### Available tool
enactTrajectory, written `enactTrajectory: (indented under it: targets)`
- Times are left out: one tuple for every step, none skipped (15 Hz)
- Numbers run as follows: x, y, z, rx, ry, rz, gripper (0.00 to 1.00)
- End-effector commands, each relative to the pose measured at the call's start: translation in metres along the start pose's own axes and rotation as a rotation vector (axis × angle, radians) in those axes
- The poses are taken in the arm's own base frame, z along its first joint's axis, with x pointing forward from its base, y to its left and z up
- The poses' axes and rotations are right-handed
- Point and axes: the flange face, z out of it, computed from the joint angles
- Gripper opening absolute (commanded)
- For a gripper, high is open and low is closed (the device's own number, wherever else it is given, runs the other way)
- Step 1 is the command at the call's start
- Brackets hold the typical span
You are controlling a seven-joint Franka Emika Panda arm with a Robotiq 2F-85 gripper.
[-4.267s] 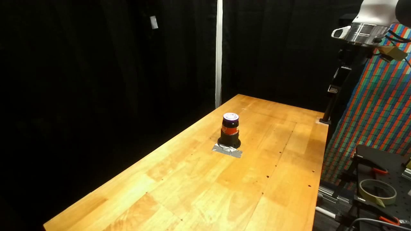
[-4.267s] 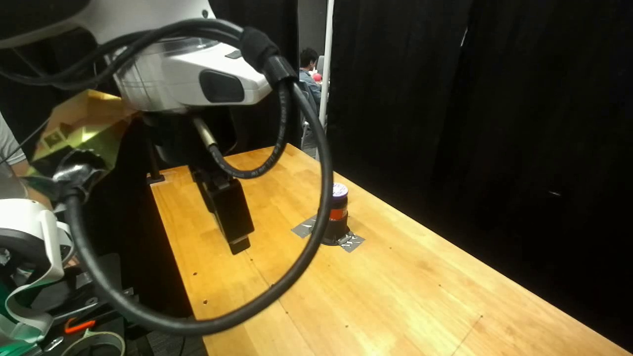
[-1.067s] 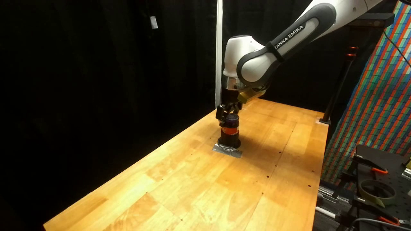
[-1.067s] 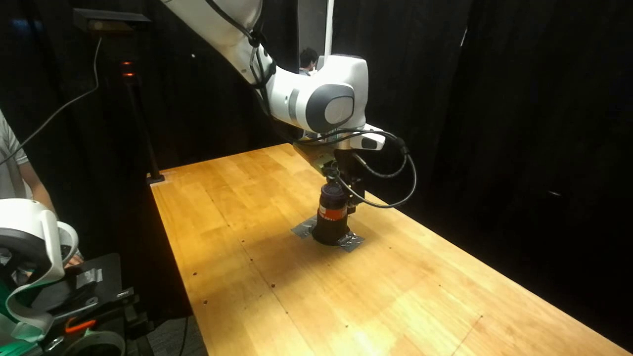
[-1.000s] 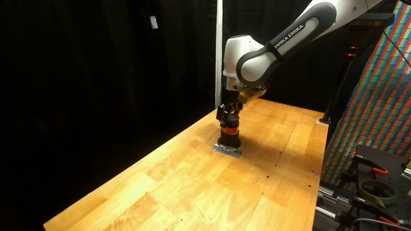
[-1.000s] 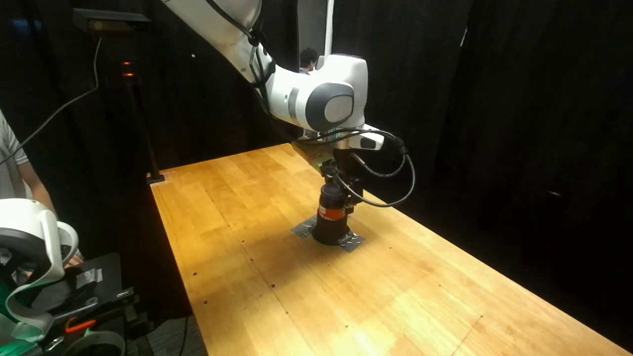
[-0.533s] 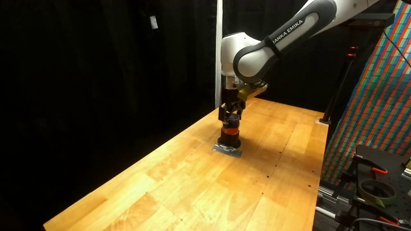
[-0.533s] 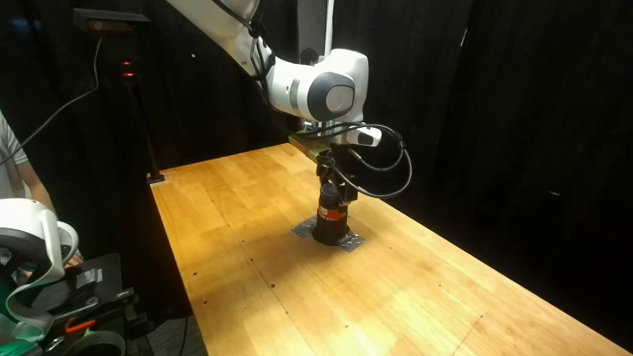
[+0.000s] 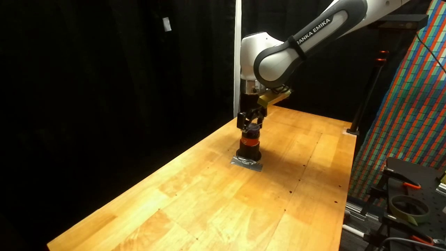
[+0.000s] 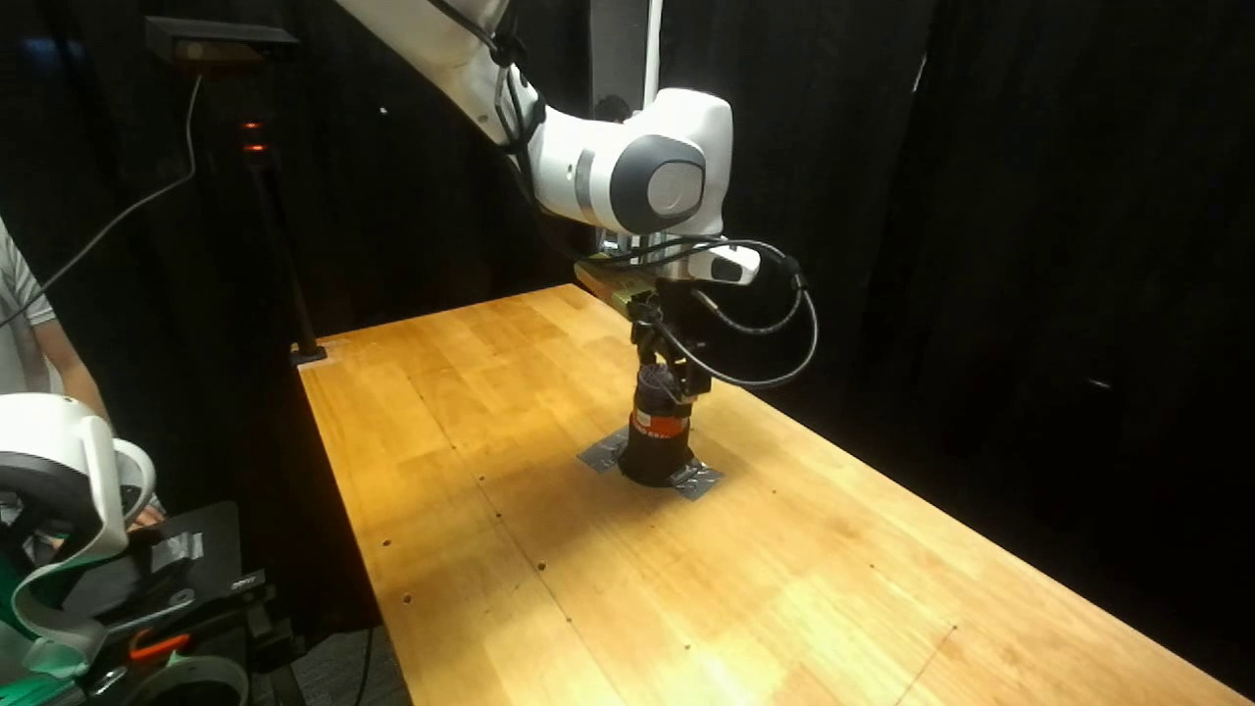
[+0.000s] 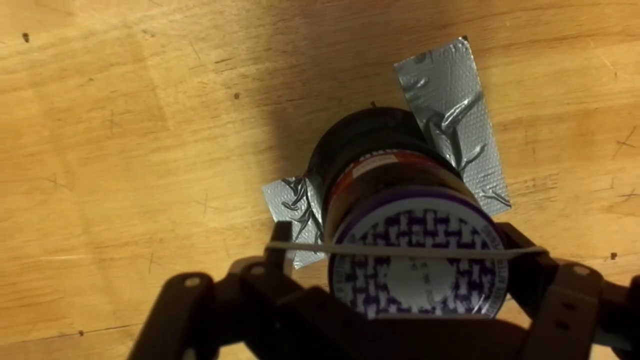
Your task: Put the elastic around the bottle
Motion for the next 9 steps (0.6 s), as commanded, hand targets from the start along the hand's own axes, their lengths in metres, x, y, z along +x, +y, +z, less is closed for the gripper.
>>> enactTrajectory:
  targets:
    - [-0.009,0.01,-0.011,-0.01,-0.025,0.011,1.0]
    - [-0.012,0.011,-0.01,-0.006,-0.04,0.006,1.0]
    - [-0.015,0.011,-0.006,-0.01,-0.045,0.003,1.0]
    - [-0.017,0.012,-0.002,-0.012,-0.049,0.004,1.0]
    - [-0.02,0.012,0.002,-0.014,-0.051,0.005,1.0]
    - [-0.024,0.012,0.006,-0.016,-0.058,0.003,1.0]
    - [-0.028,0.012,0.01,-0.016,-0.06,0.0,1.0]
    - [-0.032,0.012,0.012,-0.019,-0.06,-0.002,1.0]
    - [-0.038,0.012,0.014,-0.02,-0.055,-0.003,1.0]
